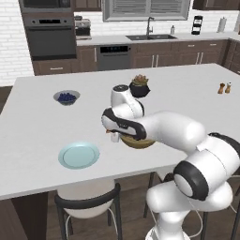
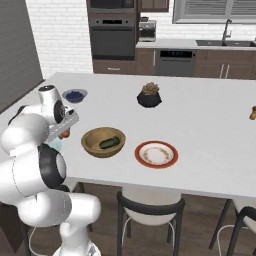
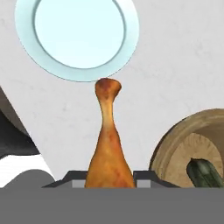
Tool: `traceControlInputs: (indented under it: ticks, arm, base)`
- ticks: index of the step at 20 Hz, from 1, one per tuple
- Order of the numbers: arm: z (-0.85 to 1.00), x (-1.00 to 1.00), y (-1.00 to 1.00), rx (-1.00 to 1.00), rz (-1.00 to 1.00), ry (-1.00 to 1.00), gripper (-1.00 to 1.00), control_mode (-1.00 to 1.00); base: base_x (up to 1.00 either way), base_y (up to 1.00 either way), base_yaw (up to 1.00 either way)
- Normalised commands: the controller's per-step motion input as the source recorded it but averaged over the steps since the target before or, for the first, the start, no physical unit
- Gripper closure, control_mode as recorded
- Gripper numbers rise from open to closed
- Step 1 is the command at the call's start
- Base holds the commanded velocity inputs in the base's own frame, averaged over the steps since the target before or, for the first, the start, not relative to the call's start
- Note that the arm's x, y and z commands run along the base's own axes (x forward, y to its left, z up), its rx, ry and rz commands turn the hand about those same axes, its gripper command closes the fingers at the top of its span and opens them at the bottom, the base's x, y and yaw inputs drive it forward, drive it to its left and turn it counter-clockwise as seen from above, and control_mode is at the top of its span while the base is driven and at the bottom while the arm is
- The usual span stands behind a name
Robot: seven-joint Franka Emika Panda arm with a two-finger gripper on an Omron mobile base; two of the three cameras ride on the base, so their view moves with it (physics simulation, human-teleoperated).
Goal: Pick the chicken drumstick and cucumber from their plates and place them in the bowl. Then put the bowl in the fridge.
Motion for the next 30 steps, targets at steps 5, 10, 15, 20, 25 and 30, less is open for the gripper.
traceControlInputs:
  ticks: [5,10,15,20,25,30]
  arm:
    - [0.04,0.46,-0.53,0.0,-0.21,0.0,1.0,-1.0]
    - [0.0,0.61,-0.6,0.03,-0.01,0.06,1.0,-1.0]
    - [-0.02,0.06,-0.63,0.15,0.0,0.0,1.0,-1.0]
    - [-0.34,0.07,-0.22,0.17,0.0,0.0,1.0,-1.0]
    - [-0.3,0.24,0.0,0.0,-0.01,0.0,1.0,-1.0]
    - [-0.29,0.29,0.0,0.0,-0.01,0.0,1.0,-1.0]
  base:
    - [0.0,0.0,0.0]
    - [0.0,0.0,0.0]
    - [0.0,0.0,0.0]
    - [0.0,0.0,0.0]
    - [0.0,0.0,0.0]
    - [0.0,0.0,0.0]
